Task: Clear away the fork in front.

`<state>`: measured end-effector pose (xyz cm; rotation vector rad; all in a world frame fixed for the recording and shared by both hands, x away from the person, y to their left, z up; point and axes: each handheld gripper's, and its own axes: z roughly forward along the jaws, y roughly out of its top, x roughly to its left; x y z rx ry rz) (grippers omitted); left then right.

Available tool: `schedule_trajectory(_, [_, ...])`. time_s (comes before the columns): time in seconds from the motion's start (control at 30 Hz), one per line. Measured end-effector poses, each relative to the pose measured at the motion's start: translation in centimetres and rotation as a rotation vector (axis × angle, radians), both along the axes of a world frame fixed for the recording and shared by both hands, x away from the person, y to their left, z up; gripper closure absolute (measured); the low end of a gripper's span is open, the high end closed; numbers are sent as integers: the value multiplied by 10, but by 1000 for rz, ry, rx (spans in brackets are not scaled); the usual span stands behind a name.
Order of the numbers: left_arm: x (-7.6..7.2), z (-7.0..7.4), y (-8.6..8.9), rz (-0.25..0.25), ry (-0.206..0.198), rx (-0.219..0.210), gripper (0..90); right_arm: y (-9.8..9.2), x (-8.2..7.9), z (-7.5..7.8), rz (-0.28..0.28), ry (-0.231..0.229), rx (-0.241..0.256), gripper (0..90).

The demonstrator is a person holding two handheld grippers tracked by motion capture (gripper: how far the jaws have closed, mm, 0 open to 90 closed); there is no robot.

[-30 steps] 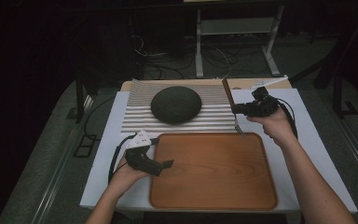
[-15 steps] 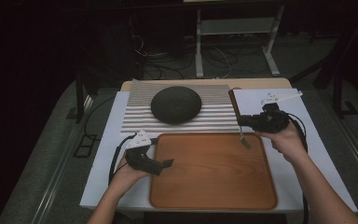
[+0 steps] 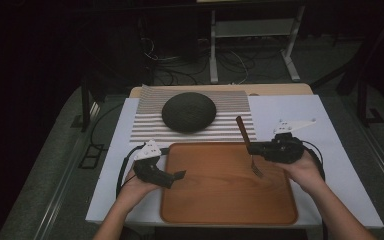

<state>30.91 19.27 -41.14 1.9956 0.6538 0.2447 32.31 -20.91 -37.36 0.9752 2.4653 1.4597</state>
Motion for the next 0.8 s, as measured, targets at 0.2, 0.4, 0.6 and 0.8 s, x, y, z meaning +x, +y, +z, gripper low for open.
schedule_trajectory(0.2, [1, -1, -2, -10, 3, 5, 0, 4, -14, -8, 27, 9, 12, 778])
schedule_trajectory(0.4, [1, 1, -5, -13, -1, 1, 0, 11, -23, -15, 51, 20, -3, 778])
schedule_trajectory(0.6, [3, 6, -12, -30, -4, -27, 0, 11, -24, -16, 50, 17, -5, 777])
schedule_trajectory(0.8, [6, 12, -24, -59, 7, -59, 0, 11, -22, -16, 41, 19, 11, 777])
